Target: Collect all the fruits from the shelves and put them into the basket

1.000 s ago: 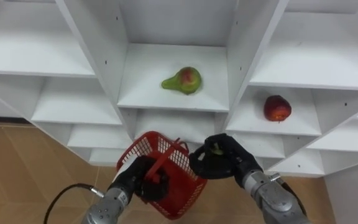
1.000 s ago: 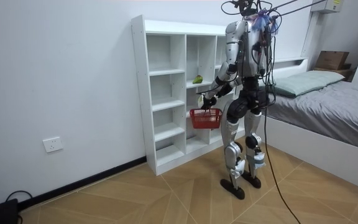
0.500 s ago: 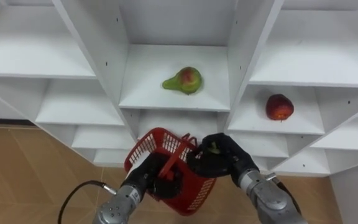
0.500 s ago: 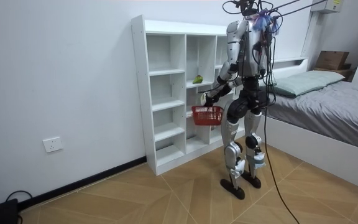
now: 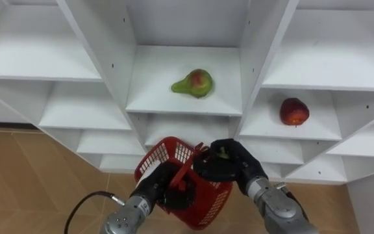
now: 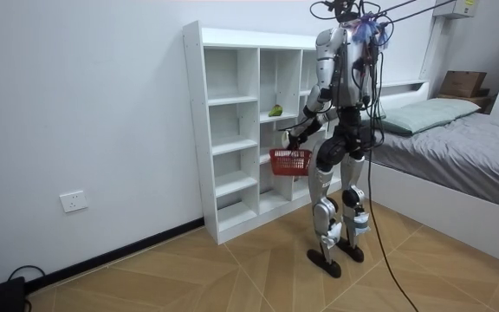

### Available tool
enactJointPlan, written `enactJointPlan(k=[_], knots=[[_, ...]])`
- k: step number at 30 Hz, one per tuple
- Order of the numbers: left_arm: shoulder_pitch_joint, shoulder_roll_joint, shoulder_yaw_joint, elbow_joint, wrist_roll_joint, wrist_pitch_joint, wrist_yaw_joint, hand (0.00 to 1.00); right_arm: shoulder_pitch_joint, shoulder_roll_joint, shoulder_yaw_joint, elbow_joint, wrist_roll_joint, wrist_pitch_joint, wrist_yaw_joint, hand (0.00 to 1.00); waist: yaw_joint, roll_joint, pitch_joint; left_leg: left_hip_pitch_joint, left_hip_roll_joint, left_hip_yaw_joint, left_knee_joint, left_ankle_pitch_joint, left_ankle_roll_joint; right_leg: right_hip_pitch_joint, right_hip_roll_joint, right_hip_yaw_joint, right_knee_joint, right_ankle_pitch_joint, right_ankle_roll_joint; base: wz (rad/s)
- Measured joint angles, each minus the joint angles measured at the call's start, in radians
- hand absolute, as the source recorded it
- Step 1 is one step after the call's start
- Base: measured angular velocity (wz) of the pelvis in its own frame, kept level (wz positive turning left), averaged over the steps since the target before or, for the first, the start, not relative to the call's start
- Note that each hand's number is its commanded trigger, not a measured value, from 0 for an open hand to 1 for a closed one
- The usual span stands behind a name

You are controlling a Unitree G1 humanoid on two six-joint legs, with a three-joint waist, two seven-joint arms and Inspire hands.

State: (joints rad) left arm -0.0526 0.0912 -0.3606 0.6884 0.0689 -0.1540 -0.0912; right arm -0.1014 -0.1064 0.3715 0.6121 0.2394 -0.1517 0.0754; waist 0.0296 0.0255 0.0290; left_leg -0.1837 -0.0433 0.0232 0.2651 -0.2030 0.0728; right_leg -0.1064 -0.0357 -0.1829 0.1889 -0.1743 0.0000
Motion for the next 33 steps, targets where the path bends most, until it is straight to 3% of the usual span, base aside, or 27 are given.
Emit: enactJointPlan(k=[8,9,10,12,13,14,16,33], knots=[[0.000,-0.002,-0.001,0.002,0.000,0.003,-0.001,1.00,-0.007,0.001,0.001,0.001,0.000,0.001,0.000,1.00,0.002,0.001,0.0002,-0.016,0.000,0.001,0.001,0.000,0.000,-0.015,-0.001,-0.005,0.001,0.000,0.000,0.00],[-0.001,-0.002,0.001,0.002,0.000,0.003,-0.001,1.00,-0.008,0.002,0.001,0.001,0.000,0.001,0.000,0.90,0.002,0.001,0.0002,-0.015,0.000,0.001,0.001,0.000,0.000,-0.015,-0.001,-0.005,0.001,0.000,0.000,0.00],[-0.002,-0.002,0.002,0.002,0.000,0.003,-0.001,1.00,-0.009,0.002,0.001,0.001,0.000,0.001,0.000,0.63,0.002,0.001,0.0002,-0.015,0.000,0.001,0.001,0.000,0.000,-0.014,-0.001,-0.005,0.001,0.000,0.000,0.00],[-0.002,-0.002,0.001,0.002,0.000,0.003,-0.001,1.00,-0.009,0.002,0.001,0.001,0.000,0.000,0.000,0.37,0.002,0.001,0.0001,-0.014,0.000,0.001,0.001,0.000,0.000,-0.014,-0.001,-0.005,0.001,0.000,0.000,0.00],[-0.002,-0.002,0.002,0.002,0.000,0.003,0.000,1.00,-0.009,0.001,0.001,0.001,0.000,0.001,0.000,0.10,0.002,0.001,0.0001,-0.013,0.000,-0.003,0.001,0.000,0.000,-0.014,-0.001,-0.005,0.001,0.000,0.000,0.00],[-0.002,-0.002,0.002,0.002,0.000,0.003,0.000,1.00,-0.009,0.001,0.001,0.001,0.000,0.001,0.000,0.05,0.002,0.001,0.0001,-0.013,0.001,-0.003,0.001,0.000,0.000,-0.014,-0.001,-0.005,0.001,0.000,0.000,0.00],[-0.002,-0.002,0.001,0.002,0.000,0.003,0.000,1.00,-0.009,0.000,0.001,0.001,0.000,0.001,0.000,0.00,0.000,0.001,0.0001,-0.013,0.001,-0.004,0.001,0.000,0.000,-0.013,0.000,-0.006,0.000,0.000,0.000,0.00],[-0.002,-0.001,0.005,0.001,-0.039,0.003,0.001,1.00,-0.004,-0.001,-0.001,0.048,0.050,0.003,0.000,0.00,-0.003,-0.002,-0.0006,0.002,0.001,0.000,0.001,0.000,0.000,0.002,0.000,-0.007,0.001,0.001,-0.001,0.00]])
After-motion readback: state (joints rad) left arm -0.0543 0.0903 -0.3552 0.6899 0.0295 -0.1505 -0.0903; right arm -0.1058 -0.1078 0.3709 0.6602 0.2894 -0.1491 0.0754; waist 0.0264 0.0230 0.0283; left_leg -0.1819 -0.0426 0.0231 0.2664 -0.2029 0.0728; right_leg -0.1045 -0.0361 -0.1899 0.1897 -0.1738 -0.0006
